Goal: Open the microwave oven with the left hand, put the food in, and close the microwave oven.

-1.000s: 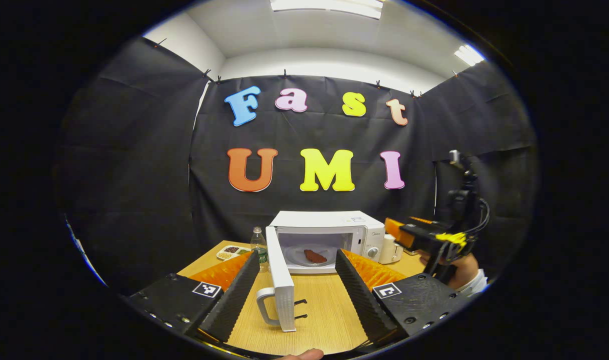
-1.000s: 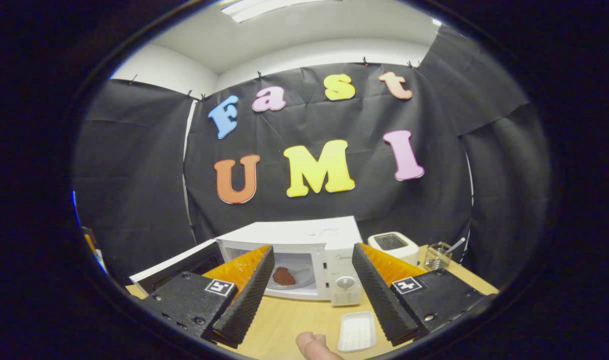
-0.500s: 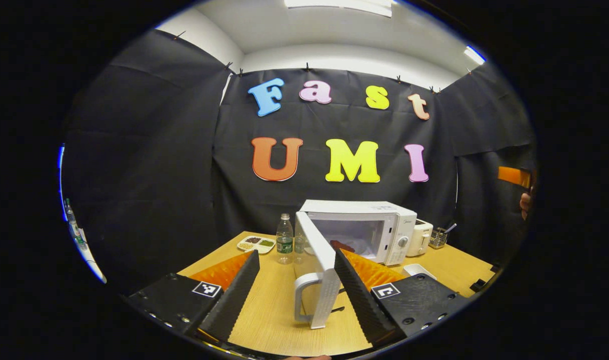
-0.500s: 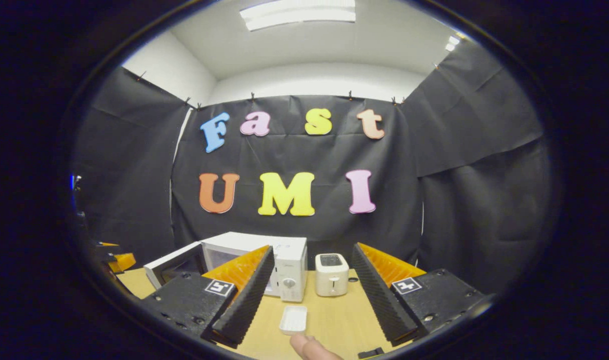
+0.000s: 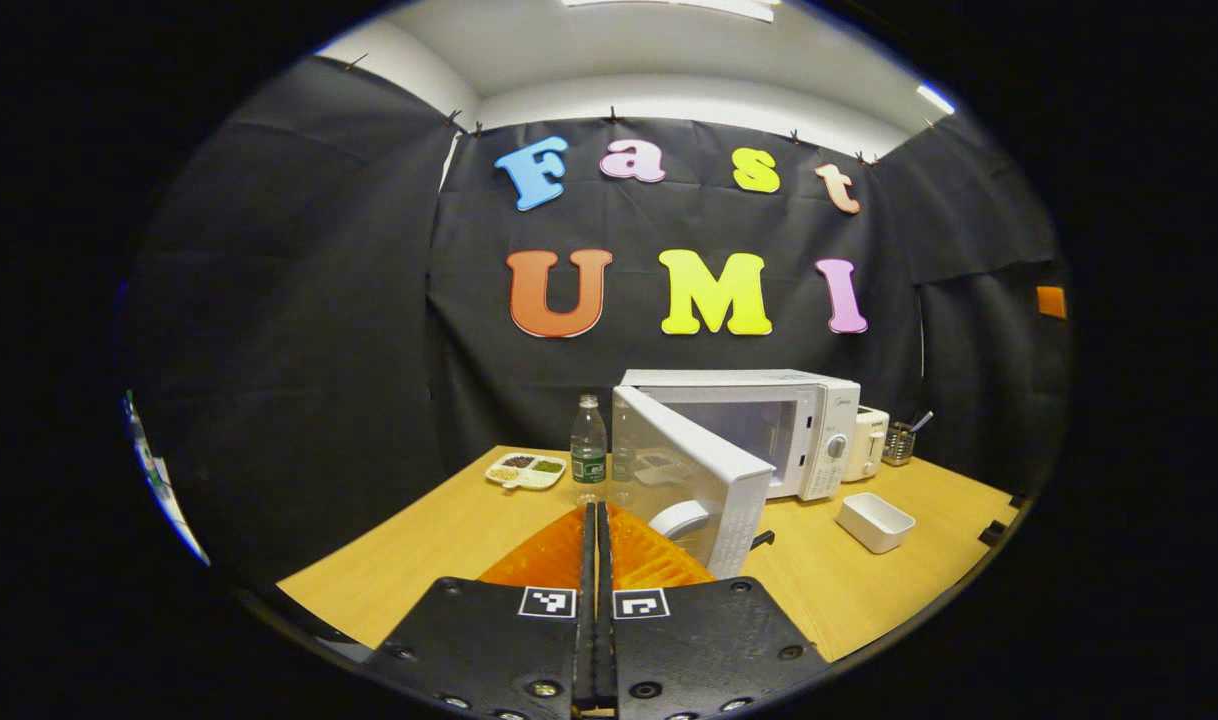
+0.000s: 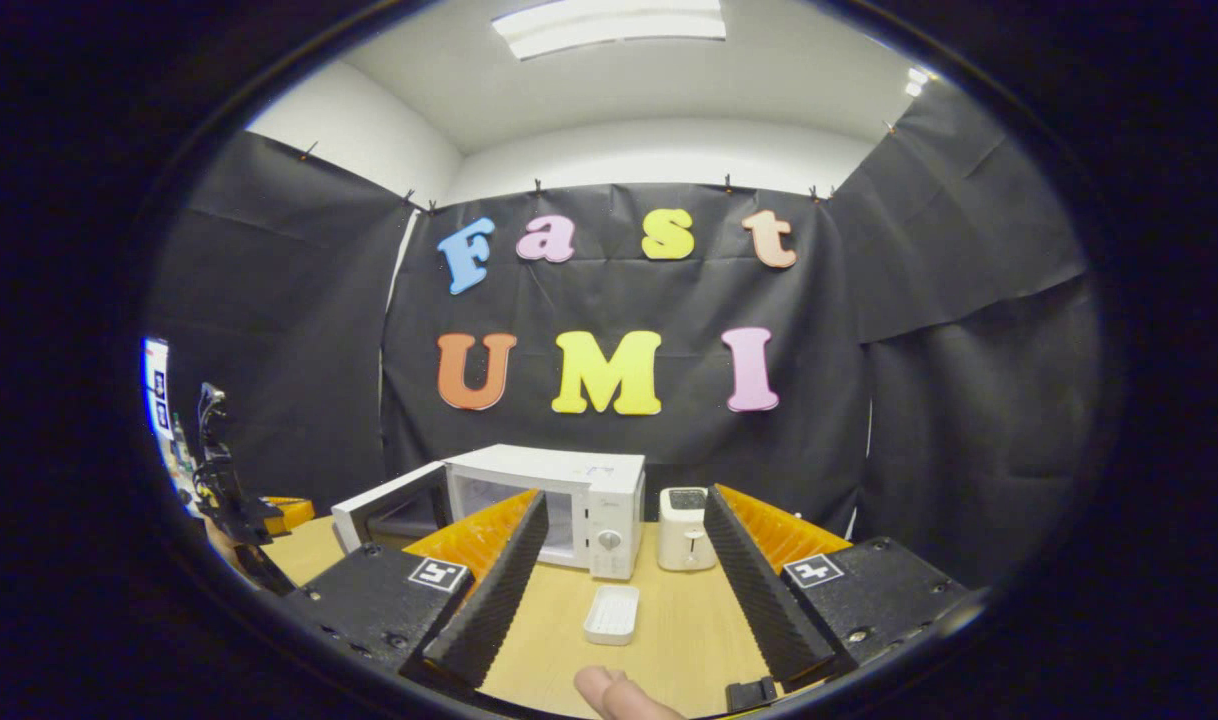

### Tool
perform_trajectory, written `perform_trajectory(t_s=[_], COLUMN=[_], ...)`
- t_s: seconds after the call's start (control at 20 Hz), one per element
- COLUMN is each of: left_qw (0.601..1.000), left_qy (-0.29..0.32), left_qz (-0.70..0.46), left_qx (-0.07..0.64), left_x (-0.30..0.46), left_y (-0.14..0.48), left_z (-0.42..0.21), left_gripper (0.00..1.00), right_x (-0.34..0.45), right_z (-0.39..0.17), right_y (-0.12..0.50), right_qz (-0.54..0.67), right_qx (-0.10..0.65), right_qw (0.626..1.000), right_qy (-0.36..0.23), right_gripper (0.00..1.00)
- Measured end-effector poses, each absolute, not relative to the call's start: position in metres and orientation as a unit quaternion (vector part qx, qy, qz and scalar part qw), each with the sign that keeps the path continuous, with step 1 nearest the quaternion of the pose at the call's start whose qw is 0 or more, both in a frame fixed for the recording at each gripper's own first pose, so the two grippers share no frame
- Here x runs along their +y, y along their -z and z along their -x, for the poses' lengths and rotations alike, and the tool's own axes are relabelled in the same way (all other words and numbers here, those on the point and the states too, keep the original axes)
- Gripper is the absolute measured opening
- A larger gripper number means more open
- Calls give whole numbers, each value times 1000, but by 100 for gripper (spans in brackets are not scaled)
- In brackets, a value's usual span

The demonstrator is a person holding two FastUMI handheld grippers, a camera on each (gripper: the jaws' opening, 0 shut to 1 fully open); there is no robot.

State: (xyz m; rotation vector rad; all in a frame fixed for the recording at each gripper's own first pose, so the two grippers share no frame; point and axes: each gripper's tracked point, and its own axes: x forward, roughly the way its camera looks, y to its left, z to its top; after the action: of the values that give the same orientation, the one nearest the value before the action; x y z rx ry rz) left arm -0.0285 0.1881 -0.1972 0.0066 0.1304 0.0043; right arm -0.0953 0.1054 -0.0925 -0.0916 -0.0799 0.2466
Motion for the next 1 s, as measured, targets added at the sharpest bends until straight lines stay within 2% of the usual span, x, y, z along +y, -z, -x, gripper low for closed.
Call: perform_trajectory(t_s=[0.15,0.2,0.25,0.3,0.8,0.85,0.9,1.0], left_qw=[996,996,995,995,993,993,992,990], left_qy=[-10,-7,-1,2,66,72,80,104], left_qz=[-17,-14,-11,-10,13,10,10,15], left_qx=[84,88,96,95,98,95,94,94], left_x=[196,194,191,189,129,120,110,88], left_y=[222,226,233,237,253,250,249,249], left_z=[14,11,7,2,-33,-37,-40,-46], left_gripper=[0,0,11,0,0,11,0,0], right_x=[110,110,112,113,115,113,112,110], right_z=[101,102,104,106,101,101,102,101], right_y=[91,92,93,94,104,105,106,105], right_qz=[56,59,61,63,76,76,77,78], right_qx=[-49,-49,-51,-51,-46,-47,-47,-48], right_qw=[989,989,989,989,989,989,989,989], right_qy=[-129,-128,-128,-127,-122,-121,-121,-118], right_gripper=[100,94,100,100,100,89,100,100])
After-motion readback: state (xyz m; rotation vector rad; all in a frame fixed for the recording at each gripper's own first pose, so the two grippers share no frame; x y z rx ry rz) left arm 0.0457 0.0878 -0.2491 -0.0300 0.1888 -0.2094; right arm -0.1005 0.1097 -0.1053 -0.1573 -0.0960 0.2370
